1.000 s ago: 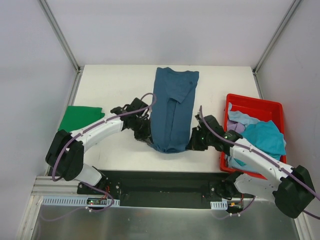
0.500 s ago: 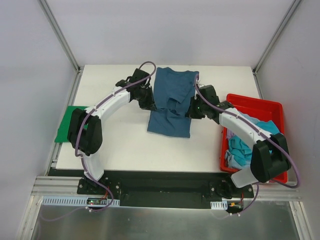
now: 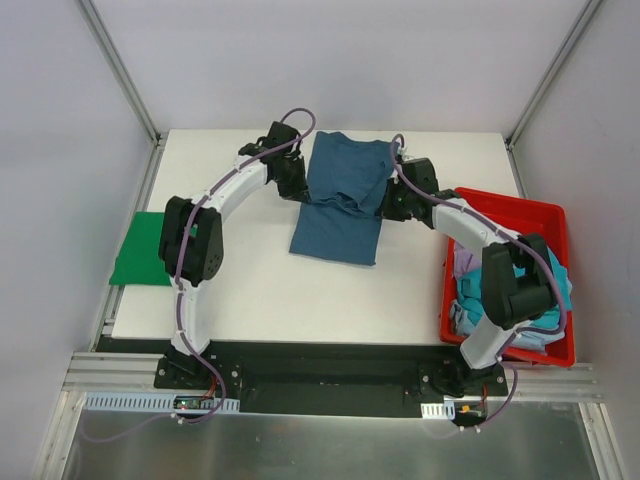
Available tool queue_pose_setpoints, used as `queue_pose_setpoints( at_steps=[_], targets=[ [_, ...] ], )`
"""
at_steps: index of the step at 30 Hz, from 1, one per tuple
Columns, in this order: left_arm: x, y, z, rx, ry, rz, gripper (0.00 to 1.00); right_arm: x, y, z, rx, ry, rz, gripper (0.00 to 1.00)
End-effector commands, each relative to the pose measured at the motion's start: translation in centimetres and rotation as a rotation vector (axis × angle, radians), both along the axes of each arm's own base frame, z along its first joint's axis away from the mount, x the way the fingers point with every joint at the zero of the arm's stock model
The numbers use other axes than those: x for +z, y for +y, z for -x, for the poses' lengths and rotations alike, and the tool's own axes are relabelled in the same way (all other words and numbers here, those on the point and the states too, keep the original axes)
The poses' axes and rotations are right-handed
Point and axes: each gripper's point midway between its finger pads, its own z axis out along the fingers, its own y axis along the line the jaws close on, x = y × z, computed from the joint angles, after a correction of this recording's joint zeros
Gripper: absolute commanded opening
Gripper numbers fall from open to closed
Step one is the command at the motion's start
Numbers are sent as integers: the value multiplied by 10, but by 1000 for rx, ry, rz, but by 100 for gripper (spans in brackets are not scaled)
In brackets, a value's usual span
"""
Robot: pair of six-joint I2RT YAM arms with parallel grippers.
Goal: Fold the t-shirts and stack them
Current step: Fold the folded rectangular tshirt in 1/3 of the way, then grab one side of the 2/3 rectangular tshirt with both arms
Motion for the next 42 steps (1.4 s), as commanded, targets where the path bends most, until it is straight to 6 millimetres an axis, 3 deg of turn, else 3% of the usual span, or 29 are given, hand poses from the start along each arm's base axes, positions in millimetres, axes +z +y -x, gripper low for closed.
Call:
queue_pose_setpoints(
  at_steps=[1, 10, 14, 15, 17, 18, 20, 21, 23, 26, 30, 33, 37, 42],
  targets=[
    [6, 3, -20, -18, -71, -45, 0, 22, 12, -38, 41, -129, -42, 0],
    [-21, 3, -36, 1, -21, -40, 0, 0, 6, -62, -12, -104, -12, 0],
    [-30, 7, -40, 16, -5, -47, 6, -12, -2, -67, -50, -70, -3, 4],
    [-30, 6, -41, 11, -1, -39, 8, -14, -4, -69, -56, -65, -5, 9],
    [-29, 3, -39, -6, 9, -16, 15, -13, -4, -70, -57, -60, -13, 30],
    [-27, 1, -39, -17, 11, -4, 22, -10, -4, -70, -52, -60, -23, 50],
    [-17, -2, -37, -36, 1, 17, 45, 0, -2, -69, -36, -74, -34, 64],
    [-8, -2, -36, -38, -12, 22, 67, 9, -2, -68, -32, -85, -36, 71],
    [6, 2, -33, -31, -39, 19, 84, 24, -2, -63, -19, -104, -46, 94],
    [25, 11, -19, -6, -60, 10, 99, 35, -1, -44, 6, -106, -55, 96],
    [34, 26, 10, 37, -45, -5, 99, 41, 13, -9, 88, -77, -99, 96],
    [31, 36, 37, 62, -5, -3, 99, 33, 18, 20, 126, -43, -92, 96],
    [4, 53, 74, 91, 75, -49, 99, 24, 19, 53, 167, -31, -62, 96],
    [-14, 59, 103, 113, 136, -42, 99, 24, 3, 64, 91, -61, -48, 96]
  ],
)
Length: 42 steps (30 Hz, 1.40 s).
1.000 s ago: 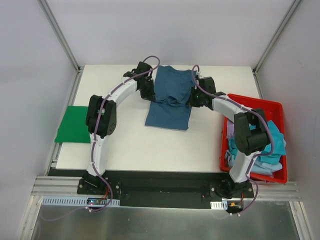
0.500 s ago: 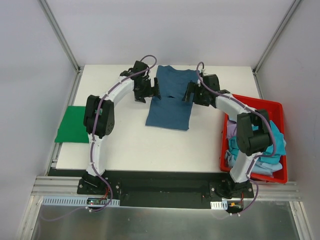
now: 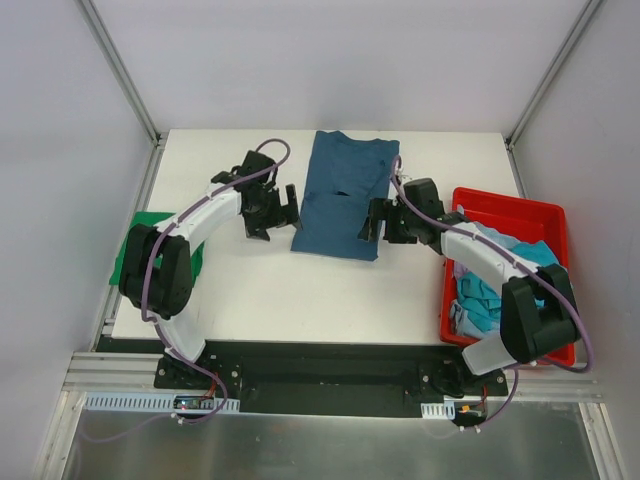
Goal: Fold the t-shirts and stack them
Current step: Grab one side of the 2/3 rectangular tshirt with both arms
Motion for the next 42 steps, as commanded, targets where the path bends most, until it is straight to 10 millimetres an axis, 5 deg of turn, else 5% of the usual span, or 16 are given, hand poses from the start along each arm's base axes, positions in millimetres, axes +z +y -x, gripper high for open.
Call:
queue_pose_setpoints(
  at_steps=[1, 12, 29, 36, 42],
  targets=[
    [-12, 8, 18, 48, 31, -5, 99, 17, -16, 3, -74, -76, -4, 96],
    [-40, 1, -1, 48, 44, -8, 99, 5, -11, 0, -178, 24, -133, 96],
    [-82, -10, -7, 46, 162, 3, 70, -49, -11, 2, -244, 172, -108, 95],
    [-93, -17, -6, 38, 202, 21, 33, -63, -9, 4, -245, 210, -104, 83],
    [-101, -18, 0, 36, 232, 21, 15, -76, 0, 5, -231, 241, -115, 66]
  ],
)
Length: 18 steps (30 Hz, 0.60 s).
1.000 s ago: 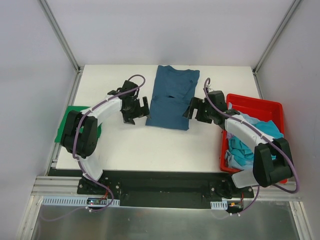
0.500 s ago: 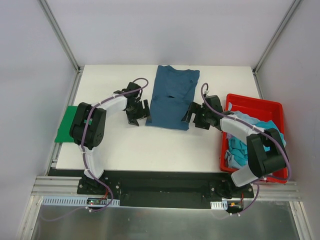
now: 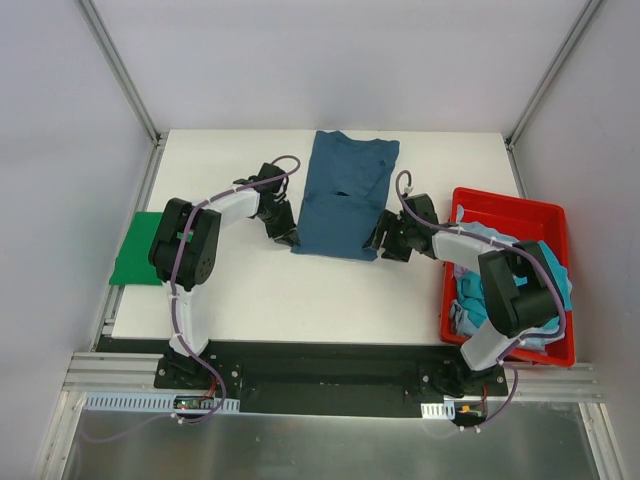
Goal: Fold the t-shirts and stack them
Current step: Grab one side of the 2/3 rectangular tshirt with both arms
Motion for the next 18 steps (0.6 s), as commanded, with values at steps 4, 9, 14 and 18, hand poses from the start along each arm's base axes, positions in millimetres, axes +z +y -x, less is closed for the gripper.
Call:
queue_pose_setpoints(
  at_steps=[4, 9, 14, 18],
  targets=[
    [-14, 4, 9, 5, 48, -27, 1, -7, 17, -3, 9, 11, -51, 52],
    [-10, 4, 11, 7, 46, -19, 0, -10, 21, 16, 31, 52, -73, 24],
    [1, 8, 27, 1, 40, -9, 0, -4, 25, 39, 73, 72, -102, 0],
    [21, 20, 66, -7, 13, -5, 0, 15, 31, 74, 159, 142, -176, 0]
  ],
)
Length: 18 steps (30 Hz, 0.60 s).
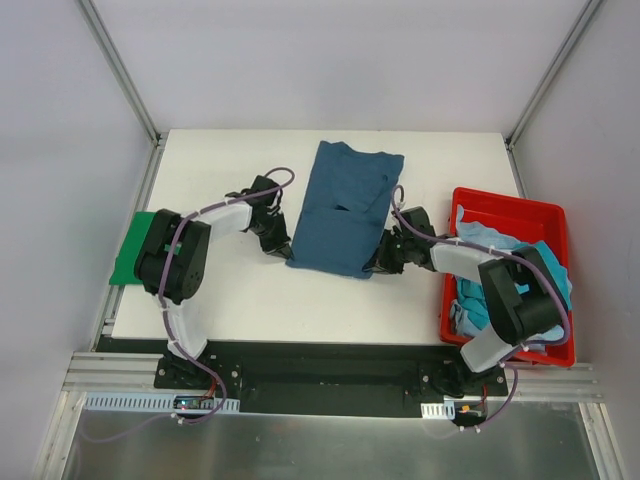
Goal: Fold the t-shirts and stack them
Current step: Grab one side of the 2/3 rectangular tshirt with both arms, then fold the long partially folded tshirt into a neat square
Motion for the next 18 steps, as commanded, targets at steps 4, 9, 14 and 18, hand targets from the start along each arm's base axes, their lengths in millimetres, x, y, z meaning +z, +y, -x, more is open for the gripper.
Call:
queue_pose_setpoints(
  at_steps=[4, 9, 14, 18],
  targets=[
    [49, 26, 86, -22, -46, 12, 0, 55, 6, 92, 218, 218, -142, 0],
    [98, 31, 128, -42, -133, 94, 0, 111, 10, 151, 405, 362, -300, 0],
    [159, 32, 132, -59, -328, 173, 0, 159, 17, 170, 499, 419, -446, 0],
    [197, 33, 112, -31, -451, 168, 0, 179, 20, 163, 504, 415, -526, 0]
  ],
)
